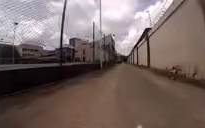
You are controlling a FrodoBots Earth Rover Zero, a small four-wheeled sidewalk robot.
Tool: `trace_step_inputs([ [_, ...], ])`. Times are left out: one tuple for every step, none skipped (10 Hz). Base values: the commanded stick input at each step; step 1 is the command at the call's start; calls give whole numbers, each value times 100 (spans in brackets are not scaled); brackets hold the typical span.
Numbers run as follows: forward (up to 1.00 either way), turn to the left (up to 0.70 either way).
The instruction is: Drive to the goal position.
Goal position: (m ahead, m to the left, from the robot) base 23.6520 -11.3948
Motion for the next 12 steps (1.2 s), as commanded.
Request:
trace_step_inputs([
  [50,0],
  [50,0],
  [50,0],
  [50,0],
  [50,0],
  [50,0],
  [50,0],
  [50,0],
  [50,0],
  [50,0],
  [50,0],
  [50,0],
])
